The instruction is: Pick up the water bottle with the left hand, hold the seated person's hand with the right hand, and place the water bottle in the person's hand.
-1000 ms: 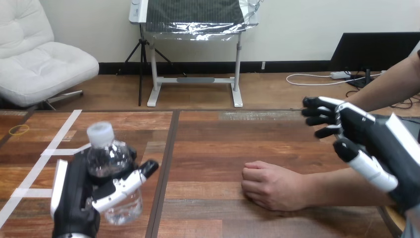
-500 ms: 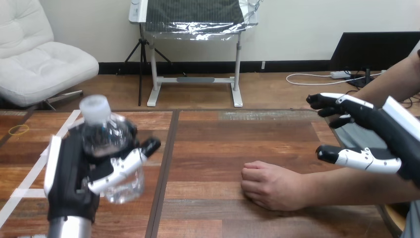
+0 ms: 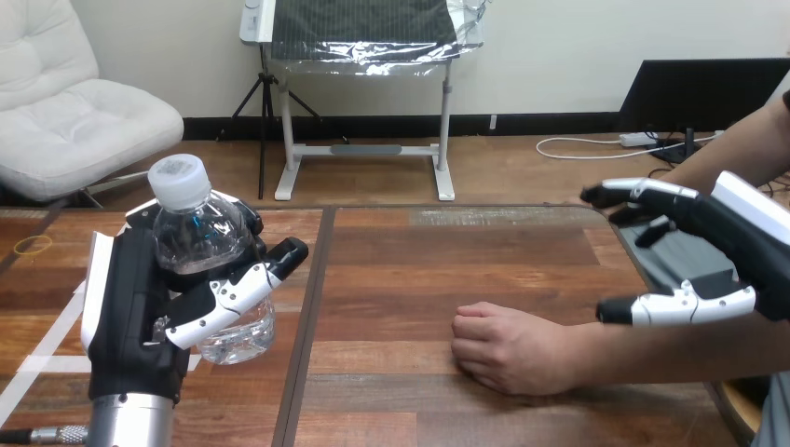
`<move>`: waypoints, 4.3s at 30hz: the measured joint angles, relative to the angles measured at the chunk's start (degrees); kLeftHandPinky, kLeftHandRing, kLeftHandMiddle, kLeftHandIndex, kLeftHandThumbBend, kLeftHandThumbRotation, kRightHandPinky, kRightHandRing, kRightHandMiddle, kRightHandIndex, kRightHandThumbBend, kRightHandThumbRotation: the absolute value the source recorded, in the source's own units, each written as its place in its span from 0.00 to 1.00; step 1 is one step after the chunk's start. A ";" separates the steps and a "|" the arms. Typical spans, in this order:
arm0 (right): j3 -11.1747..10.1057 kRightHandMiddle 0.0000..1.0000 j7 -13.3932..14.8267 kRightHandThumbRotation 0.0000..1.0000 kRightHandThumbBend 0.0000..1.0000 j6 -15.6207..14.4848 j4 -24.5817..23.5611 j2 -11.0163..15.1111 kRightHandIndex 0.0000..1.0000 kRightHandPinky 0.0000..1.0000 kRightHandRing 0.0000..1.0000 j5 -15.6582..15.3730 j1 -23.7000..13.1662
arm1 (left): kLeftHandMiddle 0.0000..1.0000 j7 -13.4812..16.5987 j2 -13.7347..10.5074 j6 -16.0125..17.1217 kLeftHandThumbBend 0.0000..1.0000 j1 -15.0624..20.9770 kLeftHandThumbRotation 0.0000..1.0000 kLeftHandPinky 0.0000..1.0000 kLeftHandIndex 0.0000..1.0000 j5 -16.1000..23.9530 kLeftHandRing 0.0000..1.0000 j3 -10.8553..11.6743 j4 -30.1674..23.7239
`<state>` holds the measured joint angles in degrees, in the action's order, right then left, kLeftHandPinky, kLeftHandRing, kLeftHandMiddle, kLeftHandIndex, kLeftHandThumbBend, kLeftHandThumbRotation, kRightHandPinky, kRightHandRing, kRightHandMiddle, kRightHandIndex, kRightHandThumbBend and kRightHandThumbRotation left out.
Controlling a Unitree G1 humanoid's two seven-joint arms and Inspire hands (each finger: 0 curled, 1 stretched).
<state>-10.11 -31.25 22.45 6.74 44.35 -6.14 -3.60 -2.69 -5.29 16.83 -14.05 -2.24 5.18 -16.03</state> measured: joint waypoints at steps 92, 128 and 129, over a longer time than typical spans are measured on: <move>22.59 0.86 -0.73 0.30 1.00 -0.43 14.46 5.47 0.85 0.70 0.84 -30.47 -15.91 | 0.31 0.89 1.24 -0.91 0.45 0.00 0.00 0.20 0.35 -0.81 0.25 0.16 -1.75; 30.36 0.72 9.33 0.27 1.00 1.22 19.93 4.65 0.74 0.50 0.66 -38.90 -19.77 | 0.31 1.20 1.89 -1.26 0.48 0.00 0.00 0.20 0.35 -0.16 0.25 0.16 -1.79; 30.45 0.72 9.33 0.26 1.00 1.22 20.04 4.60 0.73 0.49 0.66 -38.97 -19.87 | 0.31 1.26 1.88 -1.26 0.48 0.00 0.00 0.20 0.35 -0.10 0.25 0.16 -1.79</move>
<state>20.35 -21.92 23.67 26.78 48.95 -45.11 -23.47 -1.44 -3.41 15.57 -14.05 -2.34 5.35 -17.82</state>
